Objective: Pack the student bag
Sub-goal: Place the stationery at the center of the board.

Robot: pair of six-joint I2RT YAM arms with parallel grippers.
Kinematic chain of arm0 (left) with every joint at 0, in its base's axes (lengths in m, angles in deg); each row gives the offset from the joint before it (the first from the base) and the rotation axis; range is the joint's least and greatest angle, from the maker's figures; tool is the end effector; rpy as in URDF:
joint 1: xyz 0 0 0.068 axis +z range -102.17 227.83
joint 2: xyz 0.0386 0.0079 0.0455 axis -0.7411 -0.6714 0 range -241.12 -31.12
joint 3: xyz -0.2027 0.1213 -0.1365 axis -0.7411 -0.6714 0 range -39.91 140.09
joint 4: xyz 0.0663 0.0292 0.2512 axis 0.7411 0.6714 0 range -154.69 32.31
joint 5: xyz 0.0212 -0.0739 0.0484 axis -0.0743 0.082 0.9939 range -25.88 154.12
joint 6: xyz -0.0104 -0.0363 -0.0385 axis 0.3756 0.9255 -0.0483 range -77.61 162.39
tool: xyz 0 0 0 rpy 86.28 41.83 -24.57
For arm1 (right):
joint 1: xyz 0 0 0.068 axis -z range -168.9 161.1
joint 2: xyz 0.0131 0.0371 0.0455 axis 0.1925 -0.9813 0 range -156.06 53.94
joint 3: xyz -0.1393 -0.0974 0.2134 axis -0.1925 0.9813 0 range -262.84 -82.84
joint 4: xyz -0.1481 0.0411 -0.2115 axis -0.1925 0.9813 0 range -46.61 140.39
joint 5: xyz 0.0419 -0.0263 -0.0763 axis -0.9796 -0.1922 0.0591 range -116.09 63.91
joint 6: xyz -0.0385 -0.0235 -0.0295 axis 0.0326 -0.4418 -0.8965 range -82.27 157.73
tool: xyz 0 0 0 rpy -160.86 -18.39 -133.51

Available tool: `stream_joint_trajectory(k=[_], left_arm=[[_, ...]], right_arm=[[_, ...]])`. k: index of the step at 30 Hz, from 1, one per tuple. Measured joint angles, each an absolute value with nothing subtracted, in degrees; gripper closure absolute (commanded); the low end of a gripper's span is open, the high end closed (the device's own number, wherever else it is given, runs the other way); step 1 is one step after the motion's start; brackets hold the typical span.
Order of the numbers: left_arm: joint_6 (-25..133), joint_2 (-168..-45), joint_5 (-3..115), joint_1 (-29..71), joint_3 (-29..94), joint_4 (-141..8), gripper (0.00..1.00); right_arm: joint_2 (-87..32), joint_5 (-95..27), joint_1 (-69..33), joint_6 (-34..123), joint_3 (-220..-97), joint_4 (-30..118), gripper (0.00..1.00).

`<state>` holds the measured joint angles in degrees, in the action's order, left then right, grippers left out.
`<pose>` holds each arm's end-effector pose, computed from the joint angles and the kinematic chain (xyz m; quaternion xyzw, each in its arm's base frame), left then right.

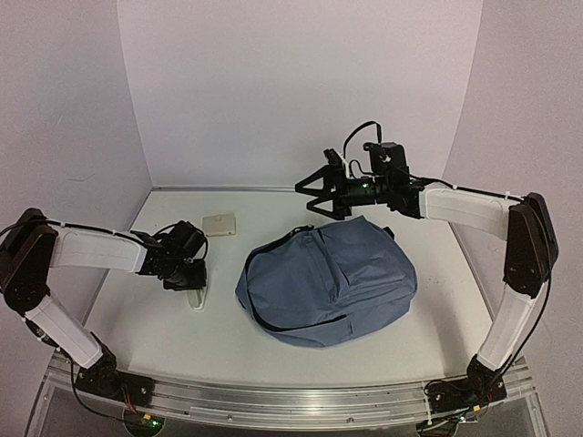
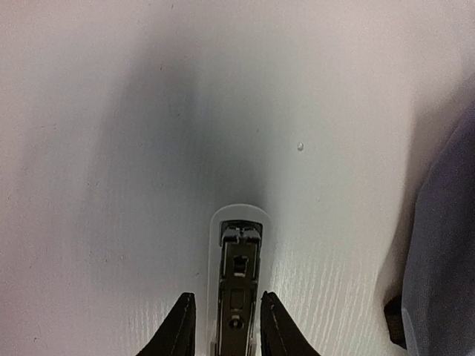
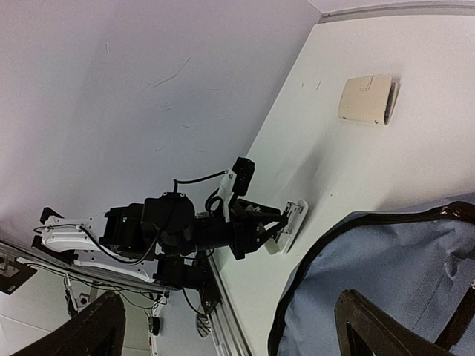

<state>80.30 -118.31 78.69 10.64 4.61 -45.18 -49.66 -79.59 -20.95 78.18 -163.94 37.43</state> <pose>0.2273 -0.1612 0.1594 -0.0366 0.9626 -0.0478 0.2641 0.3430 0.2486 0.3047 -0.2161 0.7335 0.6066 0.2174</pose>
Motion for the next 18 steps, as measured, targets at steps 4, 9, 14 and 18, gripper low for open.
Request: stream_joint_trajectory(k=[4, 9, 14, 18], left_arm=[[80.0, -120.5, 78.7, 10.7, 6.5, -44.4, 0.65], [80.2, -123.5, 76.4, 10.6, 8.0, -43.7, 0.46], [80.6, -124.0, 74.7, 10.4, 9.3, -41.3, 0.31], [82.0, -123.8, 74.2, 10.4, 11.8, -38.3, 0.31]], right_arm=[[-49.7, -79.8, -21.0, 78.2, -163.9, 37.4, 0.02], [-49.7, -80.2, -21.0, 78.2, -163.9, 37.5, 0.02], [-49.7, -80.7, -21.0, 78.2, -163.9, 37.5, 0.02], [-49.7, -80.9, -21.0, 78.2, -163.8, 37.4, 0.02]])
